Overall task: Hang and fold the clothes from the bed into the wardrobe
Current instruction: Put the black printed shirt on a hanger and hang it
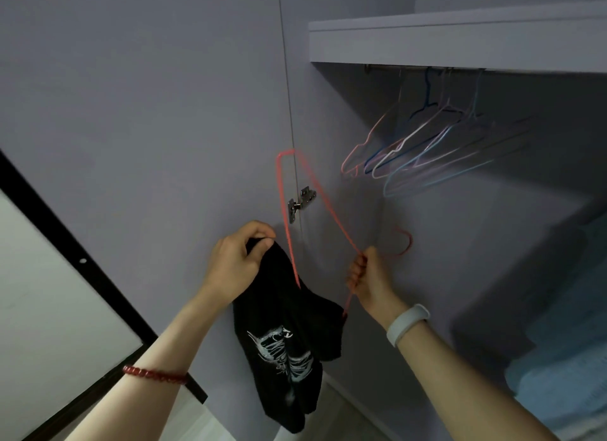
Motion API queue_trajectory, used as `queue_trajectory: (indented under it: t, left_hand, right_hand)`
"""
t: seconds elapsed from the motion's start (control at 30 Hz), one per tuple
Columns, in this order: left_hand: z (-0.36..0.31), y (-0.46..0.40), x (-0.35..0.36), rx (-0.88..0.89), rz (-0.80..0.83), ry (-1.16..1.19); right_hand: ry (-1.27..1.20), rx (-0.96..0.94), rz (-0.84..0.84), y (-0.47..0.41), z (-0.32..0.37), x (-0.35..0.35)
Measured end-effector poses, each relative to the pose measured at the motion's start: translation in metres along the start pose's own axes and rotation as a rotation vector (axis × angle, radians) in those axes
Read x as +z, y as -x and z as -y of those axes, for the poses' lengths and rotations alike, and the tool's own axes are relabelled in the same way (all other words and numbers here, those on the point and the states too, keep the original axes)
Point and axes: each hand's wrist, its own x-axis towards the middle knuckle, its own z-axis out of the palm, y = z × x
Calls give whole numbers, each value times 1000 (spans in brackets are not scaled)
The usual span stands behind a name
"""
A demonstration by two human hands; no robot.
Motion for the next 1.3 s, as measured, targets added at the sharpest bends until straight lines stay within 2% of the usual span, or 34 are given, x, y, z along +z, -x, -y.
queue_trajectory:
  t: [0.17,0.3,0.43,0.57,0.73,0.83,1.0,1.2,1.3]
  left_hand:
    - [-3,-4,-9,-51,-79,139]
    - [9,-6,-14,-144,-130,92]
    - [21,-2,-11,-245,-112,103]
    - [21,-2,-5,-241,-119,65]
    - [7,-10,7,-192,-65,91]
    - [1,-14,20,-200,-15,175]
    - [14,-11,33,-194,103,142]
    - [28,0,29,-255,273,242]
    - [32,5,27,-243,355,170]
  right_hand:
    - [456,-256,-101,3,-2,-18]
    - [745,-435,-109,12,12,-31]
    - [866,-595,-71,16,26,-33]
    - [930,-704,-124,13,45,-37]
    - [1331,-755,10,3,44,-41]
    - [1302,-745,100,5,41,-36]
    - [1130,-765,28,10,52,-28]
    - [1140,-753,-8,9,61,-40]
    - [1164,-734,-20,9,61,-45]
